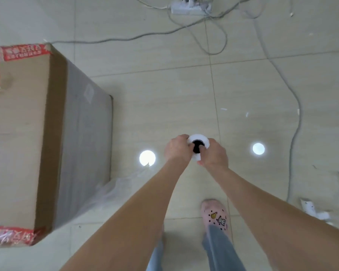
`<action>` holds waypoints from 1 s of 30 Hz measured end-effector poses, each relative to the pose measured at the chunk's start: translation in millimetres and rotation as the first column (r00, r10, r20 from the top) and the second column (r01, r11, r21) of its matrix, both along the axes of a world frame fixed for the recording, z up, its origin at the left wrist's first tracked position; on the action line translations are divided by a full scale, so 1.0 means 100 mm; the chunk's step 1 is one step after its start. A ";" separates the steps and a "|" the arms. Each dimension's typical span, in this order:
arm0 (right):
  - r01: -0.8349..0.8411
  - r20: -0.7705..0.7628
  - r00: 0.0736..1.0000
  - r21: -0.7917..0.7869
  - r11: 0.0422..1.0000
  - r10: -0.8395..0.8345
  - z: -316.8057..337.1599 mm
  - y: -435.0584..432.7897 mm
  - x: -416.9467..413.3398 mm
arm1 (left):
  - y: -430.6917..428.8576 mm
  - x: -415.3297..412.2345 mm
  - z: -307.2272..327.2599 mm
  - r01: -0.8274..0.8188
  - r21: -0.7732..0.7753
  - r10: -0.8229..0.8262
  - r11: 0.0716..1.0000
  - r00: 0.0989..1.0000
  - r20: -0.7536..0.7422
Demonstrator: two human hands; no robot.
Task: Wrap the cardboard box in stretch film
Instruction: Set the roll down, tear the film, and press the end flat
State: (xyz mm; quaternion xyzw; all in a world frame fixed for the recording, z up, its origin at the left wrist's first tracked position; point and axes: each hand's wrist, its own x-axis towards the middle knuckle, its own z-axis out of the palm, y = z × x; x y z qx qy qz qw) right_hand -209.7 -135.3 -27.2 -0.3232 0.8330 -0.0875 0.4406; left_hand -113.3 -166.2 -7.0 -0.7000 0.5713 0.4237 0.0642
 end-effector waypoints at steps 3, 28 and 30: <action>-0.149 -0.019 0.988 0.081 0.986 0.151 0.03 -0.01 0.01 | 0.12 0.07 0.05 -0.109 0.045 0.111 0.993 0.993 -0.047; -0.867 -0.223 0.486 -0.248 0.433 0.845 -1.17 1.05 2.29 | 2.14 2.27 -1.27 -0.269 -0.356 0.366 0.895 0.899 0.241; -0.901 -0.232 0.414 -0.240 0.361 0.880 -1.45 1.11 2.38 | 2.23 2.33 -1.51 -0.240 -0.383 0.359 0.892 0.891 0.278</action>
